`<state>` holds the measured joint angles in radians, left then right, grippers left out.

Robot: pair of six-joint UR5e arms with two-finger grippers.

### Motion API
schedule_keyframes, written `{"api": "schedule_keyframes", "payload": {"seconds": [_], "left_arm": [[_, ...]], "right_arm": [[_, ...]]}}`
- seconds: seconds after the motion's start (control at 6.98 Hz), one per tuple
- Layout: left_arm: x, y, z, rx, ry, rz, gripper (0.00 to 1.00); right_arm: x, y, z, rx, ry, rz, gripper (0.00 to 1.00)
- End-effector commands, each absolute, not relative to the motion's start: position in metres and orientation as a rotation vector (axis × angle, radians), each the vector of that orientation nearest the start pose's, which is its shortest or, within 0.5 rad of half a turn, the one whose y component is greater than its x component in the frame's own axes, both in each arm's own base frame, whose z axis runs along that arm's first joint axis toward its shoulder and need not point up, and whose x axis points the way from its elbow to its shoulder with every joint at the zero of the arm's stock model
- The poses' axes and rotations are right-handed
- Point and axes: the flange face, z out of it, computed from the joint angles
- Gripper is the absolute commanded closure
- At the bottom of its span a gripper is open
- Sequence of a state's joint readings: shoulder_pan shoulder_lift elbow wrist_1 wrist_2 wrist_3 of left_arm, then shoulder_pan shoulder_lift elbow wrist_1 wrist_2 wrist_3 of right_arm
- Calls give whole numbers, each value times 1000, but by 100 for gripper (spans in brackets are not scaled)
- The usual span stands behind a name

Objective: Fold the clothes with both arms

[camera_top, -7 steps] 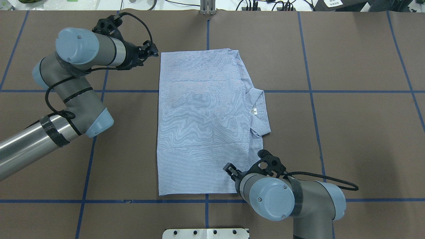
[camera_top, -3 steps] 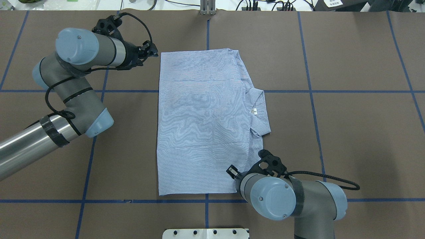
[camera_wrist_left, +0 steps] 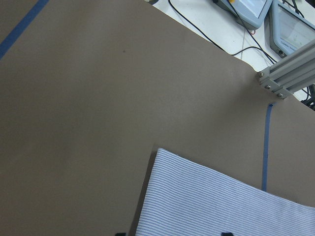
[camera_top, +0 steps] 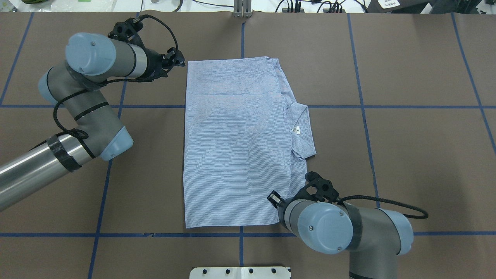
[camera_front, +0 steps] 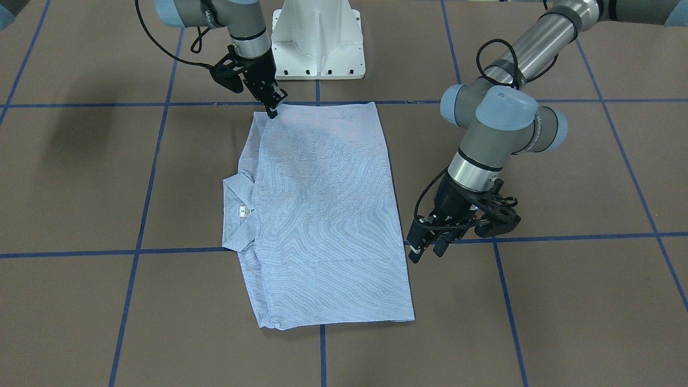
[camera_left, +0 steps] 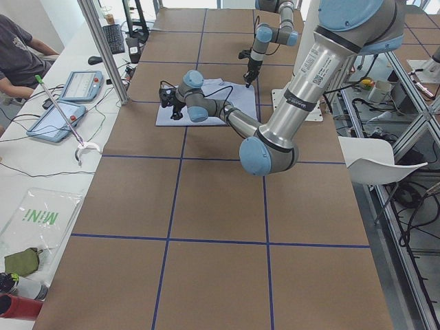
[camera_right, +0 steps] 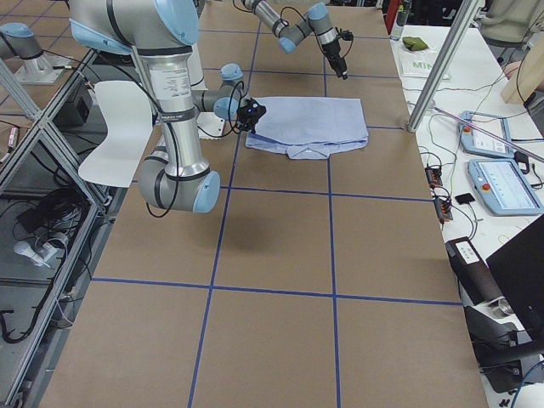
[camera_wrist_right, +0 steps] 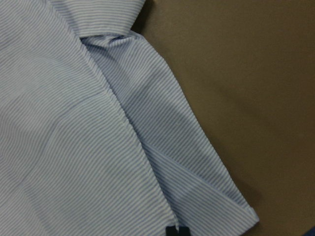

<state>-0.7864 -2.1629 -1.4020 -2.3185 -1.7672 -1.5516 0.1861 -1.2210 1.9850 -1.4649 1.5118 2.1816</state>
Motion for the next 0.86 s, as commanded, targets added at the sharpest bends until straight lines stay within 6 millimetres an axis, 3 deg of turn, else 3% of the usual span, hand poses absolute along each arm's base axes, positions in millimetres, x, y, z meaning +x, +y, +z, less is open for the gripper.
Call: {"api": "schedule_keyframes", "payload": {"seconds": [0.0, 0.14, 0.29, 0.43, 0.72], "left_arm": [[431, -592, 300, 301, 1160, -561, 29], [431, -592, 300, 301, 1160, -561, 28], [432, -593, 299, 301, 1160, -561, 28], [432, -593, 300, 299, 1159, -563, 28], [431, -593, 300, 301, 1158, -564, 28]], "right_arm": [[-522, -247, 286, -124, -854, 776, 100], [-523, -245, 297, -114, -834, 774, 100], [-523, -245, 301, -113, -828, 774, 76], [-522, -246, 305, -106, -821, 782, 1], [-517, -246, 311, -93, -816, 786, 0]]}}
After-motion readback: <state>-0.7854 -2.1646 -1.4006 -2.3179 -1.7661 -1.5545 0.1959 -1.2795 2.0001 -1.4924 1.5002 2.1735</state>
